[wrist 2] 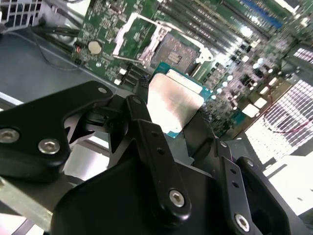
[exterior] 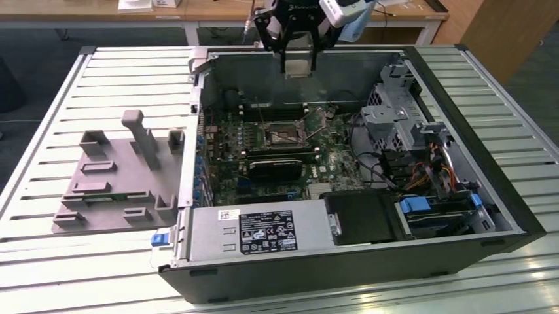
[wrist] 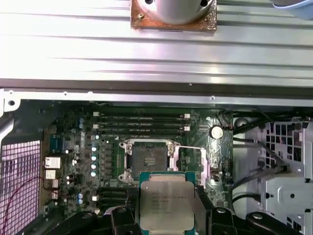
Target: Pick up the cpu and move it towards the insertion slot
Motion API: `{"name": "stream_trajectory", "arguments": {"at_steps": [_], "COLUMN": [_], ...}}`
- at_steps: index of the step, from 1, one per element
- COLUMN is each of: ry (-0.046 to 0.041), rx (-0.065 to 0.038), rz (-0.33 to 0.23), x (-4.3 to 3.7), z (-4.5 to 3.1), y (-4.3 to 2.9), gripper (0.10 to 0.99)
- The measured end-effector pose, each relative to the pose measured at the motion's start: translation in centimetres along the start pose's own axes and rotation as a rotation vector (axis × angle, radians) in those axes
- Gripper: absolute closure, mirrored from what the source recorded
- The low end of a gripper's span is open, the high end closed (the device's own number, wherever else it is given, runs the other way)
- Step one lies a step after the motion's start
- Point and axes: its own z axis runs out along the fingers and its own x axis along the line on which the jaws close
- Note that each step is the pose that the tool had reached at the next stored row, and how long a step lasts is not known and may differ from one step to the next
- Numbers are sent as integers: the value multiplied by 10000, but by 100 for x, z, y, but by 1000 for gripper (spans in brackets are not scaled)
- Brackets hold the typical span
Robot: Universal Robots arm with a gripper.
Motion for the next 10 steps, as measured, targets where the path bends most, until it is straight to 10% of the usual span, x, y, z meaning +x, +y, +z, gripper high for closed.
{"name": "stream_trajectory", "arguments": {"at_steps": [10], "ry": [5], "rx": [5], "rz": [-29], "x": [2], "z": [73], "y": [221], "gripper": [553]}}
